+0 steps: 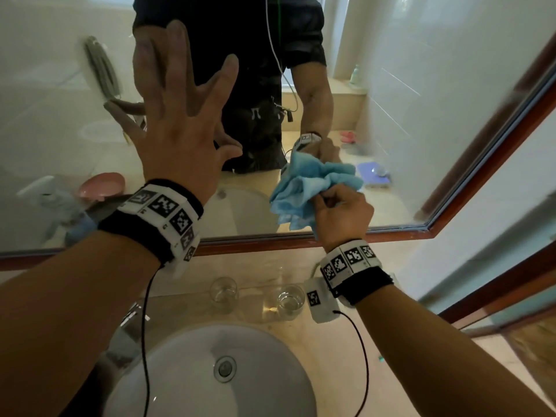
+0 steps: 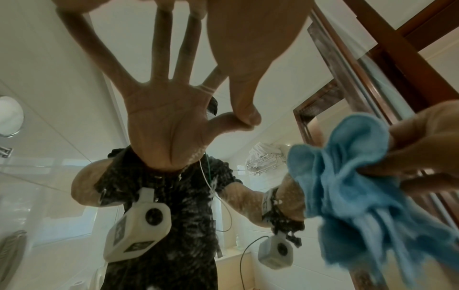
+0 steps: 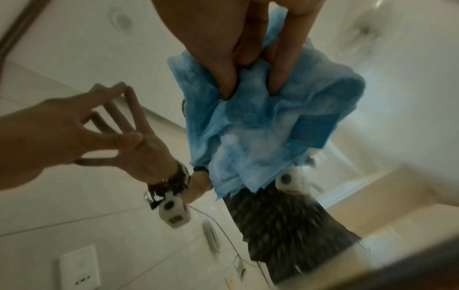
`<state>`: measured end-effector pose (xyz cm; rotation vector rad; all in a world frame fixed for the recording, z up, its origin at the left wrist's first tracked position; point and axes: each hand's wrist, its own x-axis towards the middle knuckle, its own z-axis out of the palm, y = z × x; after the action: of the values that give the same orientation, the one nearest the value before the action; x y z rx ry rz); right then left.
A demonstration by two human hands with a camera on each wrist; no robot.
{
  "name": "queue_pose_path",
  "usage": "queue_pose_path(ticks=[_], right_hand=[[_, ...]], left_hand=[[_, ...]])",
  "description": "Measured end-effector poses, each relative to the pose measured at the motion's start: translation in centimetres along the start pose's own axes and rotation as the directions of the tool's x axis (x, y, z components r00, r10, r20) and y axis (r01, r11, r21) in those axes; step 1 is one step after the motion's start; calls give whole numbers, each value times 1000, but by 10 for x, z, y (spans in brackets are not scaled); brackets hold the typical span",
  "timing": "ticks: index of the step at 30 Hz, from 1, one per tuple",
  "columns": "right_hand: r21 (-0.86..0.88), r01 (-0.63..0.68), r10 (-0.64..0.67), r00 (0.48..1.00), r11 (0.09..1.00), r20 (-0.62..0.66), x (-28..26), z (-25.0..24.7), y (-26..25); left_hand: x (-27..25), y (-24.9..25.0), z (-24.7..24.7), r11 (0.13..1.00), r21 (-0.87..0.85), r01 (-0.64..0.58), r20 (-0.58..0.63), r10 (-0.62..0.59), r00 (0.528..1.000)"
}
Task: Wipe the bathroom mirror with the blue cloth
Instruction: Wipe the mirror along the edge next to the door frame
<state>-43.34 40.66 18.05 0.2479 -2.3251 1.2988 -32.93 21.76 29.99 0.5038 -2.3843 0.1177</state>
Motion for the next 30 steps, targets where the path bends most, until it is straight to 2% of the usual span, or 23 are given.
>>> queue_pose_path(ticks=[5, 8, 11, 15, 18, 21, 24, 30], right_hand=[[-67, -102, 111, 983, 993, 149, -39, 31, 36], [-63, -150, 158, 977, 987, 146, -48, 40, 40], [-35, -140, 143, 980, 990, 136, -46, 37, 35], [-14, -132, 133, 979, 991, 152, -39, 30, 6], [-19, -64, 66, 988, 998, 139, -28, 25, -32], [-13, 17, -15, 995, 1000, 100, -16, 16, -75], [40, 30, -32, 998, 999, 60, -3, 10, -112], [5, 71, -71, 995, 997, 64, -2, 12, -125]], left_hand=[[-1, -1, 3, 1000, 11, -2, 1, 2, 1000], [-1, -1, 4, 1000, 3, 2, 6, -2, 1000], [-2, -2, 6, 1000, 9, -11, -9, 11, 1000], [-4, -4, 7, 999, 18, -34, -35, 34, 999], [-4, -4, 6, 999, 10, -41, -42, 41, 998], [-5, -5, 6, 998, 18, -53, -51, 54, 997], [-6, -8, 6, 998, 21, -65, -50, 66, 997], [-5, -21, 8, 992, 53, -113, -106, 118, 987]])
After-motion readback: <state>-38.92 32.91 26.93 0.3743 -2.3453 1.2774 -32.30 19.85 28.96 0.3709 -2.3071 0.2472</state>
